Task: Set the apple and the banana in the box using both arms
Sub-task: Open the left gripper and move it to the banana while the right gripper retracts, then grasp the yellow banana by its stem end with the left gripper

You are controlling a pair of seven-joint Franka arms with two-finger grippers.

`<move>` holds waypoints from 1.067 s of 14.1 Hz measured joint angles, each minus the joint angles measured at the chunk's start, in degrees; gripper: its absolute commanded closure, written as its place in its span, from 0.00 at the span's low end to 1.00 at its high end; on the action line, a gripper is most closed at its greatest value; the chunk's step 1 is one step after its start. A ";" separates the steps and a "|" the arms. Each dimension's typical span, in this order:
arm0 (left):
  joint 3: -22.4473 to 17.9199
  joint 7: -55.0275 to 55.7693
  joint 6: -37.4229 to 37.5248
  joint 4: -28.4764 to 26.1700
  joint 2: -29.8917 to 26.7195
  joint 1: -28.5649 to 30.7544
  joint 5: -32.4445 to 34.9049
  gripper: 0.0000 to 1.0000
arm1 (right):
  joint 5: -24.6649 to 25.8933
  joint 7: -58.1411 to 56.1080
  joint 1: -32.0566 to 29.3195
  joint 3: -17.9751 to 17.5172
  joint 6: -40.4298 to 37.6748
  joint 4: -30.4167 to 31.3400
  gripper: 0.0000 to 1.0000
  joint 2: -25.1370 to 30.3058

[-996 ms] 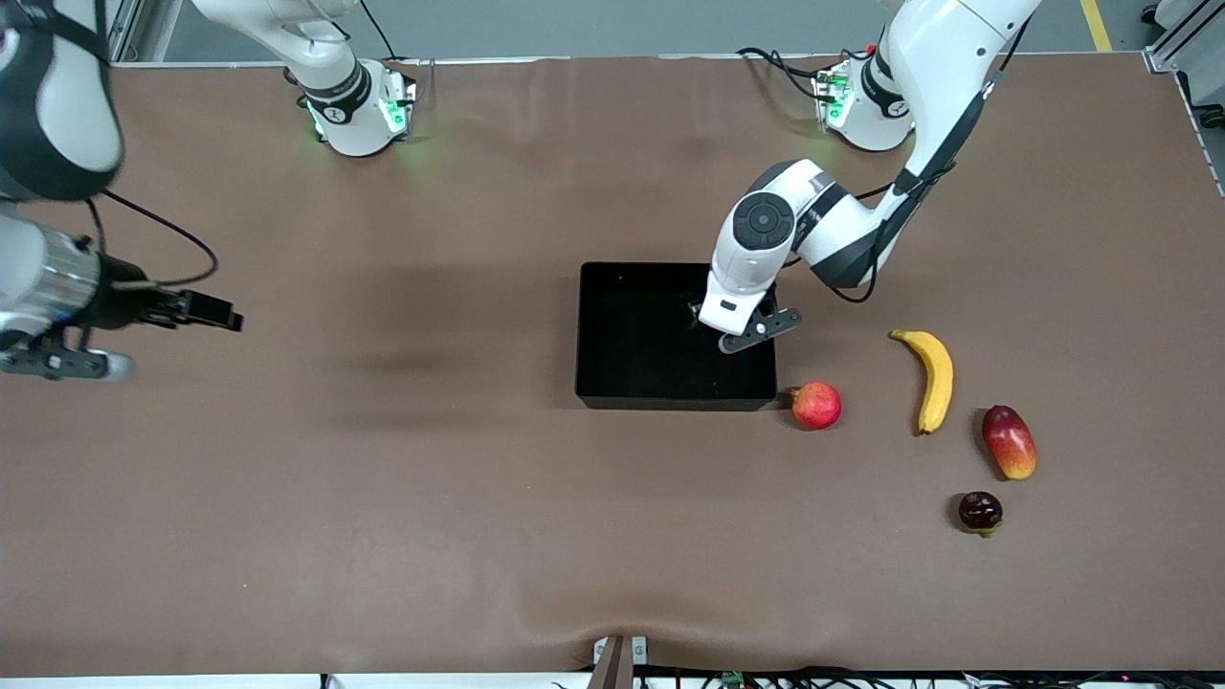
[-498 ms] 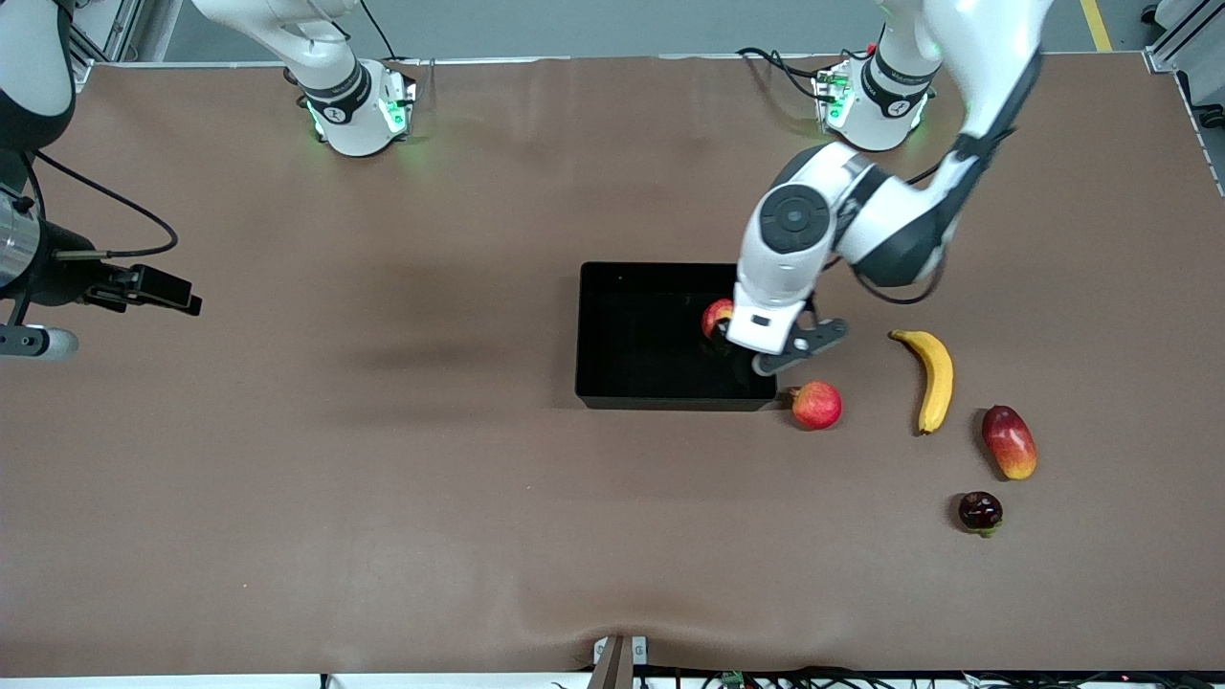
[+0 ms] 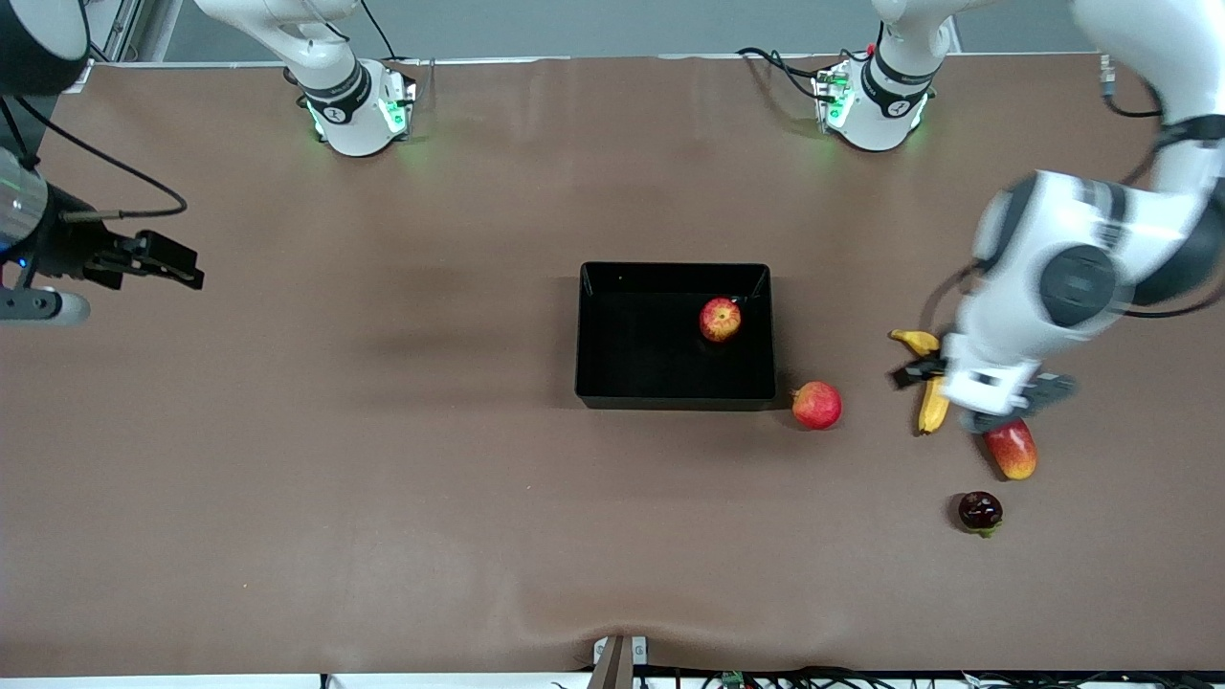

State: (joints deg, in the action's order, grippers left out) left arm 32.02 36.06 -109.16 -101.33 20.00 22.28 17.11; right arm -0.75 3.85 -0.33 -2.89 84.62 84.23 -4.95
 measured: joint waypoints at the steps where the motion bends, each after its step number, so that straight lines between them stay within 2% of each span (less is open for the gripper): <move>1: 0.00 -2.91 -2.22 -2.42 0.15 3.00 0.00 0.00 | 0.03 0.00 -0.61 -0.39 -0.18 0.00 0.00 0.46; 5: 0.03 -7.75 -16.23 -15.21 1.14 8.27 0.08 0.00 | 0.03 -0.05 -2.02 -0.42 -0.23 0.04 0.00 0.62; 7: 0.00 -7.89 -22.02 -20.04 1.77 8.93 1.90 0.14 | 0.03 -0.15 -2.04 -0.79 -0.22 0.04 0.00 0.62; 10: -0.02 -7.89 -25.53 -22.04 3.99 10.74 6.62 0.20 | 0.03 -2.17 -2.04 -1.65 0.05 0.04 0.00 0.62; 11: -0.05 -7.89 -26.45 -22.07 5.09 11.35 8.24 0.32 | 0.03 -2.88 -2.04 -1.67 0.22 0.03 0.00 0.62; 12: -0.06 -7.89 -27.13 -22.06 6.20 12.04 9.31 0.55 | 0.03 -3.29 -2.04 -1.65 0.38 0.03 0.00 0.62; 13: -0.07 -7.89 -27.63 -22.03 7.23 12.68 9.91 0.82 | 0.03 -3.44 -2.04 -1.63 0.45 0.03 0.00 0.62; 14: -0.07 -7.92 -28.04 -21.96 8.20 13.19 10.14 1.00 | 0.03 -3.50 -2.04 -1.63 0.45 0.04 0.00 0.62; 15: -0.07 -7.93 -28.17 -21.84 8.91 13.40 10.24 1.00 | 0.03 -3.56 -2.04 -1.63 0.39 0.04 0.00 0.62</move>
State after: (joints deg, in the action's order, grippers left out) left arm 31.96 28.13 -137.33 -123.17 28.90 35.68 27.35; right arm -0.73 0.29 -2.37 -4.52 85.01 84.26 -4.33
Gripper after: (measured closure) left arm 0.498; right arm 0.000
